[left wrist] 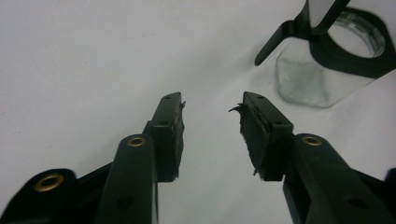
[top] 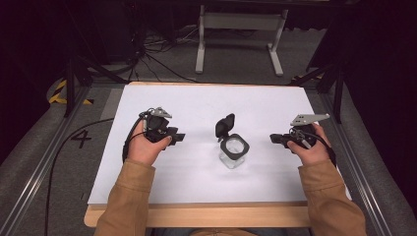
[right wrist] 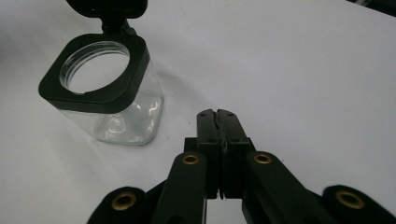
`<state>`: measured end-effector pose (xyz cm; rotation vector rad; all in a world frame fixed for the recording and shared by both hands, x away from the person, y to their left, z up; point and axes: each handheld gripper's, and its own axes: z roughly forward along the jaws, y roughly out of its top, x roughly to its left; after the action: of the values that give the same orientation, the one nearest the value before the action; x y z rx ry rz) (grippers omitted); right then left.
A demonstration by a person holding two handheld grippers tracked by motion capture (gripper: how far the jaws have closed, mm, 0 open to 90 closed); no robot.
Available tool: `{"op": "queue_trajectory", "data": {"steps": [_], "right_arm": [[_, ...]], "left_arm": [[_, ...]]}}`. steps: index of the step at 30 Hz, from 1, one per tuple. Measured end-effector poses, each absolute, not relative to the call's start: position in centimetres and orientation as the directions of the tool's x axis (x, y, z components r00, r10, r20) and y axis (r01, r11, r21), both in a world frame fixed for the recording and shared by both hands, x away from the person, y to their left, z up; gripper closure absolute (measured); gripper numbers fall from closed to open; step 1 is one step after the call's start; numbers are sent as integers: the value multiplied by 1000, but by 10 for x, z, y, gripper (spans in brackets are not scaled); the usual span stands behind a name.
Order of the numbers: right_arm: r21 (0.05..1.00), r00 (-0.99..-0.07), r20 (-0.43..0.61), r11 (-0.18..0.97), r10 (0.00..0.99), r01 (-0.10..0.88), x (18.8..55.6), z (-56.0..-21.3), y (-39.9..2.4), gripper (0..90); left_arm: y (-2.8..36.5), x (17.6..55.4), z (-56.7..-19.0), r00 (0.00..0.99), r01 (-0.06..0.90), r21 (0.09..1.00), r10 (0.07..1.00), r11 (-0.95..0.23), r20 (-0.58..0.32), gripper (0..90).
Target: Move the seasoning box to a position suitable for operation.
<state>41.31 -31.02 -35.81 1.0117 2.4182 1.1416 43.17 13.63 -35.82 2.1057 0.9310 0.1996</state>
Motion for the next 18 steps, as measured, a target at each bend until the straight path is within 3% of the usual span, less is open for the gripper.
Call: {"op": "queue_trajectory", "data": {"steps": [8, 18], "right_arm": [[772, -722, 42, 436, 691, 463, 402, -357, -310, 900], [788, -733, 56, 421, 678, 449, 391, -360, -308, 900]], "left_arm": [[128, 432, -348, 732, 545, 755, 646, -364, -216, 855], [103, 431, -337, 784, 480, 800, 585, -359, -208, 897]]}}
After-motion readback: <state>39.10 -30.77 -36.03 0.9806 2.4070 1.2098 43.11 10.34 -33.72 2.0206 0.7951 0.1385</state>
